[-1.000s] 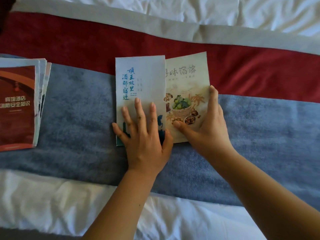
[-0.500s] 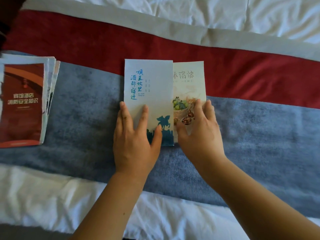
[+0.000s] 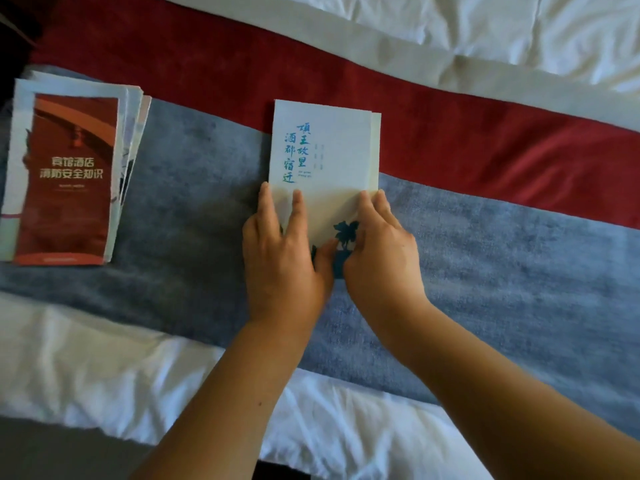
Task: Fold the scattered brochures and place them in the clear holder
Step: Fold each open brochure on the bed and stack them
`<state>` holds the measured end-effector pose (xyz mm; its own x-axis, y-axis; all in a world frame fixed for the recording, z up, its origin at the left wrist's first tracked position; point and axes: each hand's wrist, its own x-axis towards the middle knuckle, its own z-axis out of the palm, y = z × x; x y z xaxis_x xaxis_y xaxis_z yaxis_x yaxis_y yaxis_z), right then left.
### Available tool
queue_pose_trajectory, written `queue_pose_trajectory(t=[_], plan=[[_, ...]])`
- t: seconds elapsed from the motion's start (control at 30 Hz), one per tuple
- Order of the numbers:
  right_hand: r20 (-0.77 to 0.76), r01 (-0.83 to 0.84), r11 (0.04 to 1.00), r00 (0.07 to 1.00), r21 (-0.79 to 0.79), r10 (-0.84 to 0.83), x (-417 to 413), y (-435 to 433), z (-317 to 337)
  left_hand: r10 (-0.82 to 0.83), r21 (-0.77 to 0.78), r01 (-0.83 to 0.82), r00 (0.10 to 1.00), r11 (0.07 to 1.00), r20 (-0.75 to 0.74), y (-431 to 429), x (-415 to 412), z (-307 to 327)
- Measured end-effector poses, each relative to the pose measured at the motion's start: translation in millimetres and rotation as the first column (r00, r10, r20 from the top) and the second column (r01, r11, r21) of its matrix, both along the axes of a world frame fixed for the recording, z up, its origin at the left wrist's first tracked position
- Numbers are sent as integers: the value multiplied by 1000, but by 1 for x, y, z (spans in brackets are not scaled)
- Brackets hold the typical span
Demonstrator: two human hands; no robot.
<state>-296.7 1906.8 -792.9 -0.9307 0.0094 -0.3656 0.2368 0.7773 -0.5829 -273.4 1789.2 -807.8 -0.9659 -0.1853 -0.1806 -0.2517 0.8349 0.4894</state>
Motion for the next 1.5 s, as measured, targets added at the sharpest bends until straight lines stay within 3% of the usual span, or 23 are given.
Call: queue_pose_trajectory(t=[0.23,0.57,0.87,1.03,1.13,1.23,1.3,1.5], plan=[[-108,-74,995,992,-74,66,-5,-64,7,58,-40,-59,998,997,-32,-61,-5,14],[-60,-213,955,977,-207,205,-20,-200,9,174,-218,-172,985,961,-12,-201,-4,34],[-53,-290,937,957,-193,285,-20,-257,5,167,-172,-164,986,971,2,-258,-3,23],[-49,-385,922,922,-35,383,-18,-266,-3,167,-146,-158,984,977,53,-278,0,11],[-18,-504,847,858,166,514,-35,-270,2,109,-195,-95,992,976,63,-281,0,13],[60,-685,611,684,396,727,-72,-281,14,11,-238,17,993,971,118,-281,-4,15],[150,-746,512,616,427,773,-92,-293,21,-20,-210,59,983,976,183,-287,-9,18],[340,-793,552,610,259,716,-109,-320,5,-35,-271,118,956,955,291,-285,-21,14]])
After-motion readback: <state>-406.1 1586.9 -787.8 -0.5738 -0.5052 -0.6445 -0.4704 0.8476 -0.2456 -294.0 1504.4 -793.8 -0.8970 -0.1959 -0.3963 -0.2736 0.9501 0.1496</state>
